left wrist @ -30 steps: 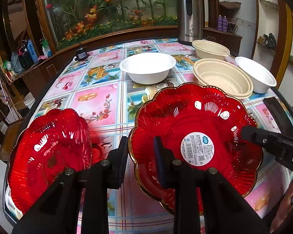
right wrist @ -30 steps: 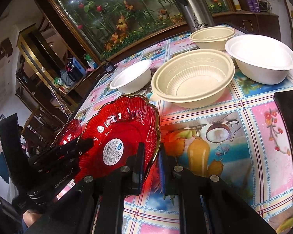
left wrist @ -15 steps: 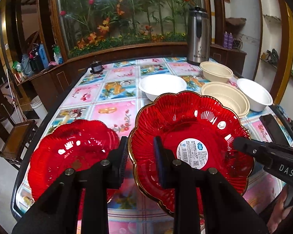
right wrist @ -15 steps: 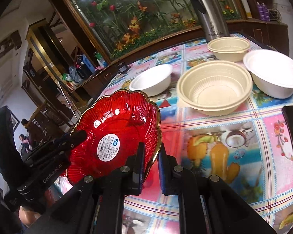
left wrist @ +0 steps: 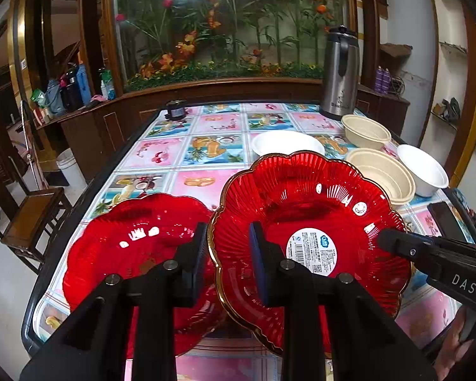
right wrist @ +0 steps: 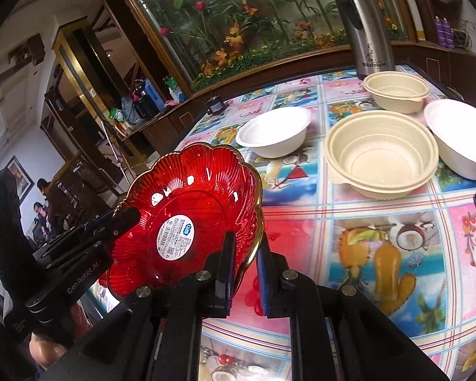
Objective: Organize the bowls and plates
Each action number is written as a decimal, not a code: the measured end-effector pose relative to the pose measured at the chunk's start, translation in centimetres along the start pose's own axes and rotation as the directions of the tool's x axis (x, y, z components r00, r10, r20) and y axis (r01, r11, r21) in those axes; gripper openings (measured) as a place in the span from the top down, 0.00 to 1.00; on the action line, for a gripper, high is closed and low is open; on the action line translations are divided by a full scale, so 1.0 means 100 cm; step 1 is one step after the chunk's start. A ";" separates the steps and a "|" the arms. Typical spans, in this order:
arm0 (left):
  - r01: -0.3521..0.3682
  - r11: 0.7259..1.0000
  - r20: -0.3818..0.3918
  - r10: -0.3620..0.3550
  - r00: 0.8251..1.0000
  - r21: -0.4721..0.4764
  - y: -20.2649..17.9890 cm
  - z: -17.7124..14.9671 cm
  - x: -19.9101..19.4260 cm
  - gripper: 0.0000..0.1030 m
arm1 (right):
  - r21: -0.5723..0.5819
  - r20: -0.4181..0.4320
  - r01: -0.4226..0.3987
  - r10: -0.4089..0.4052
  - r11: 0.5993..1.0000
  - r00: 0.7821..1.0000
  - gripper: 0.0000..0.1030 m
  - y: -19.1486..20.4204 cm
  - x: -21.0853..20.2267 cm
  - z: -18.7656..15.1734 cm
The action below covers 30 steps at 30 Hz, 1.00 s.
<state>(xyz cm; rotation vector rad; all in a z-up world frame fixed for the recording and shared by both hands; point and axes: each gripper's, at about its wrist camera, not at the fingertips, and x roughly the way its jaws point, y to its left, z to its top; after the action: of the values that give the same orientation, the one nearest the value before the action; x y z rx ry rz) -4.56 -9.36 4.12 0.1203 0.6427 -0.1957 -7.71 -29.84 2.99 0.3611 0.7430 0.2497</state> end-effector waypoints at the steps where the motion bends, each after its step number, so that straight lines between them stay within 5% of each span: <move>1: -0.002 1.000 0.001 0.002 1.000 -0.003 0.002 0.000 -0.001 0.78 | -0.005 0.000 -0.001 0.001 1.000 1.000 0.88 0.002 0.001 0.001; 30: -0.104 0.984 -0.003 0.104 0.995 -0.143 0.077 -0.001 0.000 0.77 | -0.114 -0.064 -0.073 0.066 0.991 0.996 0.87 0.069 0.049 0.023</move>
<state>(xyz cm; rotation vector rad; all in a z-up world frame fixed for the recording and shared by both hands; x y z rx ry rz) -2.97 -1.84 4.41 0.0155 0.6421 -0.0488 -3.25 -22.46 4.36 0.2705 0.7719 0.3690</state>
